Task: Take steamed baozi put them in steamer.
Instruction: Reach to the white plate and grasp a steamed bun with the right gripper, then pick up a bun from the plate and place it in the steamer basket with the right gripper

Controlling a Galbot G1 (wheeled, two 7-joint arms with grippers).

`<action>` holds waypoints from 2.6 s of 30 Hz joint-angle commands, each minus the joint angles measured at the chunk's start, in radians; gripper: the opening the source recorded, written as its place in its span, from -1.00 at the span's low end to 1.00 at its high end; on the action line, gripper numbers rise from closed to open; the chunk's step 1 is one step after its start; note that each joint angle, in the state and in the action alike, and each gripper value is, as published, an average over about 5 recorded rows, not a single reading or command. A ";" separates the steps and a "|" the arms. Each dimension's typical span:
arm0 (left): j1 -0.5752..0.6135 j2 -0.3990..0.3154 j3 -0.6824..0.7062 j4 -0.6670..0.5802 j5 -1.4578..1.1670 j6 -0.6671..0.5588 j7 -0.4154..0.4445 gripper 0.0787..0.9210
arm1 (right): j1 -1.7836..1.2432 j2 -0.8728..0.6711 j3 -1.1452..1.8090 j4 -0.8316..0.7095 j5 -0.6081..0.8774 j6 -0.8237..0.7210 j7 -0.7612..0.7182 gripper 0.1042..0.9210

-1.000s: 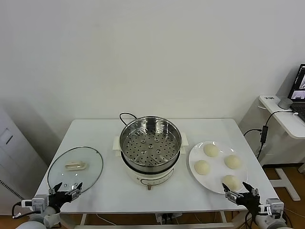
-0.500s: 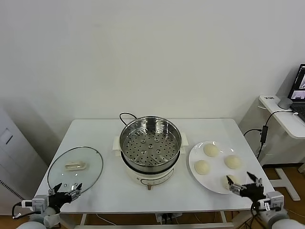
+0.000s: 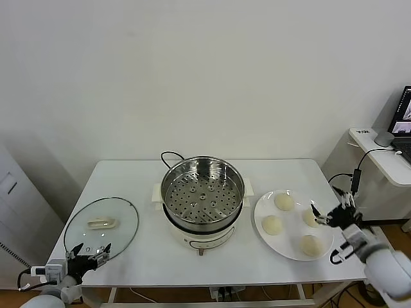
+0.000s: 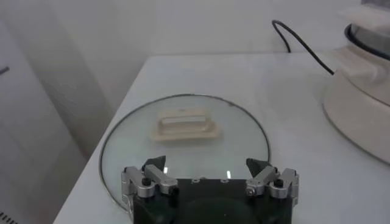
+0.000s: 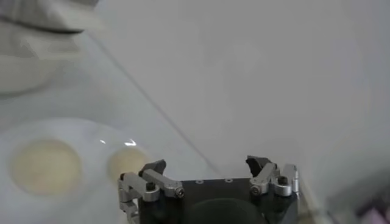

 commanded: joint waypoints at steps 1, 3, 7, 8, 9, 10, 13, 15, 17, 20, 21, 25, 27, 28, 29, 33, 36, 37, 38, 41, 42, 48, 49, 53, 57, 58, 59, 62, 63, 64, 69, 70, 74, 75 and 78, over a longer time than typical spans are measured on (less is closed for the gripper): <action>-0.001 -0.005 -0.001 -0.003 0.027 0.018 -0.004 0.77 | 0.508 -0.142 -0.398 -0.238 -0.089 0.078 -0.339 0.76; -0.003 -0.010 -0.002 -0.006 0.033 0.025 -0.004 0.77 | 0.629 -0.163 -0.524 -0.286 -0.048 0.079 -0.414 0.76; -0.005 -0.020 -0.003 -0.008 0.048 0.032 -0.005 0.77 | 0.847 -0.187 -0.758 -0.374 0.018 0.077 -0.554 0.76; -0.005 -0.022 -0.003 -0.008 0.050 0.033 -0.004 0.77 | 0.890 -0.190 -0.803 -0.393 0.036 0.077 -0.578 0.76; -0.005 -0.024 -0.003 -0.008 0.052 0.034 -0.004 0.77 | 0.934 -0.191 -0.853 -0.411 0.054 0.079 -0.601 0.76; -0.005 -0.025 -0.003 -0.009 0.055 0.035 -0.003 0.77 | 0.981 -0.189 -0.902 -0.432 0.072 0.082 -0.624 0.76; -0.005 -0.031 -0.004 -0.009 0.063 0.038 -0.002 0.77 | 1.094 -0.158 -1.032 -0.503 0.101 0.116 -0.670 0.76; -0.005 -0.032 -0.005 -0.008 0.065 0.038 -0.001 0.77 | 1.141 -0.121 -1.085 -0.558 0.106 0.157 -0.689 0.76; -0.004 -0.032 -0.006 -0.004 0.065 0.037 -0.001 0.77 | 1.172 -0.079 -1.120 -0.612 0.105 0.198 -0.706 0.76; -0.004 -0.031 -0.008 0.003 0.065 0.035 -0.002 0.77 | 1.199 -0.016 -1.156 -0.685 0.092 0.231 -0.726 0.76; -0.005 -0.031 -0.008 0.004 0.065 0.036 -0.002 0.77 | 1.204 0.003 -1.164 -0.707 0.082 0.237 -0.733 0.76; -0.009 -0.032 -0.006 0.000 0.064 0.039 -0.001 0.77 | 1.205 0.072 -1.172 -0.788 0.030 0.264 -0.751 0.76; -0.011 -0.033 -0.006 -0.004 0.064 0.042 0.000 0.77 | 1.197 0.097 -1.170 -0.817 0.015 0.274 -0.756 0.76; -0.013 -0.033 -0.005 -0.004 0.064 0.043 0.000 0.77 | 1.191 0.107 -1.169 -0.826 0.012 0.277 -0.758 0.76; -0.015 -0.033 -0.005 -0.005 0.064 0.044 0.000 0.77 | 1.184 0.116 -1.168 -0.834 0.009 0.280 -0.758 0.76; -0.021 -0.031 -0.004 0.000 0.064 0.046 0.000 0.77 | 1.149 0.152 -1.143 -0.869 -0.029 0.296 -0.740 0.76; -0.024 -0.029 -0.002 0.004 0.064 0.046 0.000 0.77 | 1.121 0.183 -1.112 -0.906 -0.066 0.316 -0.715 0.76; -0.024 -0.029 -0.001 0.005 0.064 0.046 0.000 0.77 | 1.113 0.192 -1.103 -0.916 -0.074 0.319 -0.710 0.76; -0.025 -0.028 -0.001 0.006 0.064 0.045 0.000 0.77 | 1.105 0.203 -1.095 -0.925 -0.083 0.321 -0.706 0.76; -0.025 -0.027 -0.001 0.011 0.064 0.044 0.000 0.77 | 1.086 0.223 -1.084 -0.943 -0.112 0.323 -0.706 0.76; -0.024 -0.027 -0.001 0.012 0.064 0.044 0.000 0.77 | 1.081 0.228 -1.080 -0.948 -0.122 0.323 -0.706 0.76; -0.019 -0.027 -0.002 0.005 0.064 0.043 -0.001 0.77 | 1.059 0.256 -1.041 -0.980 -0.140 0.322 -0.677 0.73; -0.019 -0.027 -0.002 0.003 0.064 0.044 -0.001 0.77 | 1.057 0.260 -1.036 -0.983 -0.139 0.322 -0.674 0.70; -0.018 -0.026 -0.001 -0.003 0.064 0.044 -0.002 0.77 | 1.056 0.269 -1.023 -0.987 -0.139 0.319 -0.669 0.56; -0.014 -0.026 -0.002 -0.009 0.064 0.044 -0.003 0.77 | 1.058 0.268 -1.024 -0.983 -0.135 0.315 -0.679 0.39; -0.013 -0.026 -0.002 -0.010 0.064 0.044 -0.003 0.77 | 1.059 0.267 -1.026 -0.981 -0.135 0.315 -0.682 0.32; -0.011 -0.026 -0.003 -0.012 0.064 0.044 -0.003 0.77 | 1.060 0.265 -1.028 -0.977 -0.134 0.315 -0.684 0.27; -0.007 -0.027 -0.005 -0.014 0.064 0.044 -0.004 0.77 | 1.070 0.255 -1.042 -0.963 -0.128 0.313 -0.693 0.10; -0.006 -0.027 -0.006 -0.014 0.064 0.043 -0.005 0.77 | 1.077 0.249 -1.051 -0.956 -0.122 0.311 -0.696 0.06; -0.005 -0.028 -0.007 -0.014 0.064 0.043 -0.005 0.77 | 1.087 0.242 -1.063 -0.944 -0.113 0.310 -0.699 0.03; 0.003 -0.029 -0.012 -0.016 0.064 0.042 -0.008 0.77 | 1.197 0.161 -1.191 -0.807 0.011 0.281 -0.718 0.00; 0.005 -0.030 -0.013 -0.017 0.064 0.042 -0.008 0.77 | 1.234 0.139 -1.228 -0.770 0.048 0.274 -0.723 0.00; 0.008 -0.029 -0.015 -0.015 0.064 0.041 -0.010 0.77 | 1.462 0.076 -1.388 -0.639 0.190 0.284 -0.751 0.01; 0.008 -0.028 -0.014 -0.015 0.064 0.041 -0.010 0.77 | 1.522 0.074 -1.420 -0.618 0.221 0.302 -0.762 0.01; 0.007 -0.030 -0.011 -0.016 0.064 0.041 -0.011 0.77 | 1.647 0.106 -1.470 -0.601 0.291 0.393 -0.796 0.01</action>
